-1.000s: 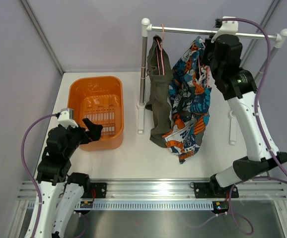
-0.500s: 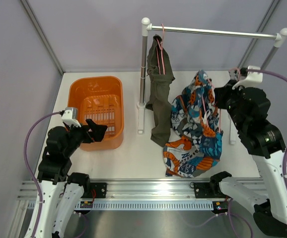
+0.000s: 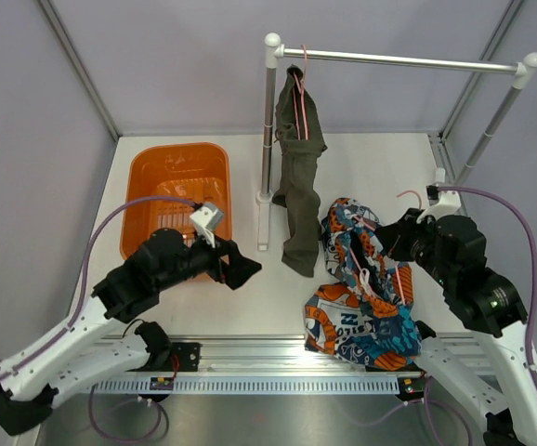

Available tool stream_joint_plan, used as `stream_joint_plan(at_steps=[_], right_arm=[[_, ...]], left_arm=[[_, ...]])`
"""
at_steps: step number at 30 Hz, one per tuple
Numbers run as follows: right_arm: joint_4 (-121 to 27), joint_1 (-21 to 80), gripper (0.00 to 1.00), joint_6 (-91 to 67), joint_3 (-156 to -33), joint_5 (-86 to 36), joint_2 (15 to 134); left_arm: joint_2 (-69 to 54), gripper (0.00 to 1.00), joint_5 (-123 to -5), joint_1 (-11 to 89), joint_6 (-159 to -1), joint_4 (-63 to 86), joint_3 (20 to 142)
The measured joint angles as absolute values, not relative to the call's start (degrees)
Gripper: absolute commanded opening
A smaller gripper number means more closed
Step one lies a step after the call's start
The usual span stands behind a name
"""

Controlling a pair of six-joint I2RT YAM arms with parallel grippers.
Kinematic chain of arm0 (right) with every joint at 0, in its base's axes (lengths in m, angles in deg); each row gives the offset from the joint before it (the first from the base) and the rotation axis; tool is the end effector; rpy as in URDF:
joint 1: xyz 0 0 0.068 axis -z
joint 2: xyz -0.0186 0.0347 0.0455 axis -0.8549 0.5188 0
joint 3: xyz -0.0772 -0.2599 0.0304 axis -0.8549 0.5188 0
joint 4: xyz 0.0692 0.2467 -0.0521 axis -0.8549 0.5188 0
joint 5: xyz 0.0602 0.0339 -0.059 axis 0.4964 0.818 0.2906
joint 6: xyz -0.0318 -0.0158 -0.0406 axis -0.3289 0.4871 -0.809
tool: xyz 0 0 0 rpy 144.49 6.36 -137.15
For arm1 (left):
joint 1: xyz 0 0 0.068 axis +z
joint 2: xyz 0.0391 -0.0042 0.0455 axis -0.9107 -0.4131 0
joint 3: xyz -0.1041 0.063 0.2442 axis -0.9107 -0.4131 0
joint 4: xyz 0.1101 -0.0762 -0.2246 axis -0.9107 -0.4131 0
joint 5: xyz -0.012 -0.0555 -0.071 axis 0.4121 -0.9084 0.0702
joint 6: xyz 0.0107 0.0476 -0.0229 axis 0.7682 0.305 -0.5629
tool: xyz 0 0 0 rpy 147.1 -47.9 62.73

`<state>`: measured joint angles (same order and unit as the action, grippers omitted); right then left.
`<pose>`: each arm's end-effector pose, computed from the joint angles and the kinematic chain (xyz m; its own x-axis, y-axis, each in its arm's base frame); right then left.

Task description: Remove the shorts from the hanger

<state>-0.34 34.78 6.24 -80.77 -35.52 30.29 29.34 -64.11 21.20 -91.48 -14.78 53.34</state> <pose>0.0990 0.0418 0.3877 -0.4652 0.2553 -0.8476 -0.1776 0.9111 0.3719 0.1065 -0.1116 0.3287 -0.5106 -0.0353 -0.8591 0.6446 0.6455 -0.4096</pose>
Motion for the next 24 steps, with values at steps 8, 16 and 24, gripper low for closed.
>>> stream_joint_plan(at_steps=[8, 16, 24], right_arm=[[-0.4, 29.0, 0.0, 8.3, -79.8, -35.2, 31.9], [0.7, 16.2, 0.0, 11.1, -81.3, -43.0, 36.3], [3.4, 5.9, 0.0, 13.5, -85.8, -52.2, 39.2]], left_arm=[[9.3, 0.96, -42.0, -4.2, -91.3, -7.3, 63.5], [-4.5, 0.94, -27.5, -9.8, -91.5, -4.0, 72.4], [-8.7, 0.92, -20.5, -11.0, -93.7, -3.9, 74.4]])
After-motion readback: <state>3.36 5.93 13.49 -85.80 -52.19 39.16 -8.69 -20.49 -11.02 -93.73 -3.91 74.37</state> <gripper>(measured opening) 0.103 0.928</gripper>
